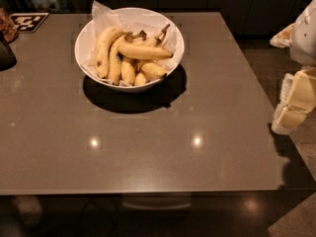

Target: Pick banana from white bowl

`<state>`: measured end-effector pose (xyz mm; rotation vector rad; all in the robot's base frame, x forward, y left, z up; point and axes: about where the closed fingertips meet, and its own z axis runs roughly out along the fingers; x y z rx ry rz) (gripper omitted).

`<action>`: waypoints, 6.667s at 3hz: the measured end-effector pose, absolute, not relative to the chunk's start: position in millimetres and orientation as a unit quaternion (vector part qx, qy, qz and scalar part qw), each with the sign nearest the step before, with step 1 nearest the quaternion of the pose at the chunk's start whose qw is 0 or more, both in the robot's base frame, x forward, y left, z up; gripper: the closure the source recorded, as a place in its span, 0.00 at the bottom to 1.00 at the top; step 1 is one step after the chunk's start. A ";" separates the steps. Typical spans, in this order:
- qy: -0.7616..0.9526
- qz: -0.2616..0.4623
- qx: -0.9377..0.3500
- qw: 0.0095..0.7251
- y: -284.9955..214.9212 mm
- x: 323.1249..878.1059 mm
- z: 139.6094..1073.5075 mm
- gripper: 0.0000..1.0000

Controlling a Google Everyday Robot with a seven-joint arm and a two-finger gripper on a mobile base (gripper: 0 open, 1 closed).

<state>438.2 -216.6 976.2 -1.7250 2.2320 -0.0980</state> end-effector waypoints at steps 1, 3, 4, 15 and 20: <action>0.778 -0.033 -0.607 0.159 -209.7 440.9 982.9 0.00; 0.740 -0.029 -0.656 0.146 -145.9 468.8 1003.5 0.00; 0.738 -0.033 -0.656 0.156 -142.9 472.5 1006.4 0.00; 0.776 0.041 -0.618 0.115 58.2 637.7 949.2 0.37; 0.760 0.017 -0.637 0.128 47.0 638.4 946.3 1.00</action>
Offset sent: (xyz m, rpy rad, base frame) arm 0.0218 0.0634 0.0246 -0.0327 0.1301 0.1276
